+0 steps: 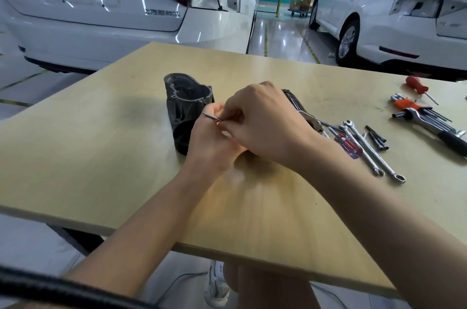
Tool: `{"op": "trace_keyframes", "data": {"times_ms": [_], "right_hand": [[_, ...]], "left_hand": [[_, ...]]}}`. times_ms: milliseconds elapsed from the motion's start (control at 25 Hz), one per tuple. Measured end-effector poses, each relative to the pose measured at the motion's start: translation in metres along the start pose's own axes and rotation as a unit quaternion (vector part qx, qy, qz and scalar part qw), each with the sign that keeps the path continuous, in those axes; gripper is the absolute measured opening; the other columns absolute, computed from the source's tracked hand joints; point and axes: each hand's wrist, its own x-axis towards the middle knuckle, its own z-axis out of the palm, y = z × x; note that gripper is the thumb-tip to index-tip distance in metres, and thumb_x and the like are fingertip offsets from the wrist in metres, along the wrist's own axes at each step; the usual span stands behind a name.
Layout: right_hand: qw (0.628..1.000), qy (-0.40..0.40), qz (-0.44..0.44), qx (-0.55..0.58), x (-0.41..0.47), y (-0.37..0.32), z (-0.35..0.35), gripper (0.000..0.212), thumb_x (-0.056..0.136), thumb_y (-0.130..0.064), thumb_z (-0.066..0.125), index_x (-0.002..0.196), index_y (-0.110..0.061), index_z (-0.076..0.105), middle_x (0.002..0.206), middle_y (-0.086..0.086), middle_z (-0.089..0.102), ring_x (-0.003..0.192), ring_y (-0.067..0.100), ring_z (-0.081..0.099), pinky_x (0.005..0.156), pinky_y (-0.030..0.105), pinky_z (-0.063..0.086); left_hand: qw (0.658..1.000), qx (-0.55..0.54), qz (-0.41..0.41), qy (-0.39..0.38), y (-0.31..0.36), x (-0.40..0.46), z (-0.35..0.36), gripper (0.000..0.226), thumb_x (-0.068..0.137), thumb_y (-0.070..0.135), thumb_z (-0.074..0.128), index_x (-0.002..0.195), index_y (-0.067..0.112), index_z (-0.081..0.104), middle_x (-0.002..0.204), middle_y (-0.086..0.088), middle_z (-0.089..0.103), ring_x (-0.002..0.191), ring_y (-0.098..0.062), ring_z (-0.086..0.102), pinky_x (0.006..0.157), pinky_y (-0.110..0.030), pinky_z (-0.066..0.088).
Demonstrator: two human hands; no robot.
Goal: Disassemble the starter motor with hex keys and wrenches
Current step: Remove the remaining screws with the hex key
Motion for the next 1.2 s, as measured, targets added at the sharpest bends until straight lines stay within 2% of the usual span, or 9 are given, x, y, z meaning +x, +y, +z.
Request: {"op": "trace_keyframes", "data": {"times_ms": [80,160,280,440,560,720,880,1000,1200], "right_hand": [[0.993,0.055,0.043,0.091,-0.006,0.006,-0.003,0.009,0.079,-0.01,0.069,0.074,-0.015,0.075,0.072,-0.001,0.072,0.069,0.015,0.062,0.071,0.027,0.049],[0.937,0.159,0.127,0.282,-0.019,0.022,-0.013,0.012,0.079,-0.007,0.074,0.075,-0.018,0.073,0.069,-0.004,0.072,0.063,0.007,0.066,0.065,0.022,0.054],[0.811,0.236,0.22,0.488,-0.046,0.047,-0.025,0.007,0.081,-0.007,0.074,0.083,-0.013,0.07,0.074,0.004,0.074,0.065,0.011,0.069,0.061,0.019,0.053],[0.73,0.233,0.293,0.572,-0.074,0.061,-0.021,0.011,0.069,-0.016,0.076,0.073,-0.016,0.065,0.078,0.009,0.074,0.07,0.016,0.069,0.066,0.022,0.053],[0.746,0.22,0.335,0.531,-0.077,0.063,-0.018,0.011,0.072,-0.019,0.077,0.07,-0.019,0.066,0.071,0.001,0.071,0.066,0.014,0.063,0.067,0.025,0.049],[0.744,0.233,0.349,0.521,-0.074,0.062,-0.018,0.017,0.083,-0.015,0.071,0.068,-0.016,0.063,0.068,-0.001,0.072,0.056,0.007,0.062,0.052,0.016,0.047],[0.756,0.22,0.343,0.512,-0.075,0.06,-0.015,0.024,0.082,-0.014,0.072,0.059,-0.021,0.064,0.077,0.009,0.074,0.069,0.017,0.067,0.078,0.035,0.053],[0.754,0.216,0.35,0.512,-0.074,0.059,-0.015,0.024,0.08,-0.016,0.074,0.058,-0.021,0.065,0.087,0.017,0.074,0.083,0.029,0.067,0.094,0.05,0.048],[0.758,0.218,0.348,0.507,-0.074,0.058,-0.014,0.026,0.08,-0.015,0.073,0.057,-0.023,0.065,0.086,0.016,0.074,0.081,0.026,0.067,0.087,0.044,0.05]], "left_hand": [[1.0,0.003,-0.012,-0.004,-0.001,0.0,-0.001,0.068,0.069,-0.004,0.078,0.129,-0.005,0.045,0.104,-0.006,0.063,0.095,0.004,0.062,0.073,-0.01,0.049],[1.0,0.011,-0.012,-0.003,-0.002,-0.003,0.0,0.079,0.063,0.013,0.088,0.131,0.01,0.049,0.122,-0.002,0.06,0.113,-0.01,0.059,0.09,-0.02,0.051],[0.999,0.044,0.022,-0.009,-0.004,-0.005,0.002,0.062,0.06,0.026,0.09,0.116,0.023,0.062,0.119,0.004,0.062,0.113,-0.011,0.06,0.091,-0.025,0.053],[0.997,0.066,0.042,0.006,-0.004,-0.005,0.006,0.053,0.06,0.027,0.089,0.108,0.017,0.072,0.119,0.004,0.063,0.112,-0.012,0.06,0.096,-0.035,0.052],[0.996,0.075,0.046,0.009,-0.004,-0.006,0.006,0.054,0.06,0.027,0.089,0.109,0.017,0.072,0.117,0.006,0.063,0.112,-0.01,0.06,0.095,-0.035,0.053],[0.995,0.082,0.049,0.016,-0.004,-0.005,0.006,0.056,0.059,0.029,0.088,0.111,0.017,0.072,0.119,0.005,0.064,0.111,-0.008,0.06,0.095,-0.033,0.053],[0.995,0.084,0.05,0.016,-0.004,-0.004,0.006,0.055,0.059,0.03,0.088,0.11,0.018,0.072,0.119,0.005,0.064,0.112,-0.008,0.06,0.096,-0.034,0.052],[0.995,0.084,0.049,0.014,-0.004,-0.004,0.006,0.054,0.059,0.03,0.089,0.11,0.019,0.072,0.117,0.006,0.064,0.112,-0.009,0.06,0.098,-0.035,0.051],[0.994,0.091,0.055,0.016,-0.004,-0.004,0.007,0.052,0.062,0.028,0.088,0.11,0.018,0.072,0.113,0.008,0.063,0.112,-0.008,0.06,0.097,-0.034,0.052]]}}
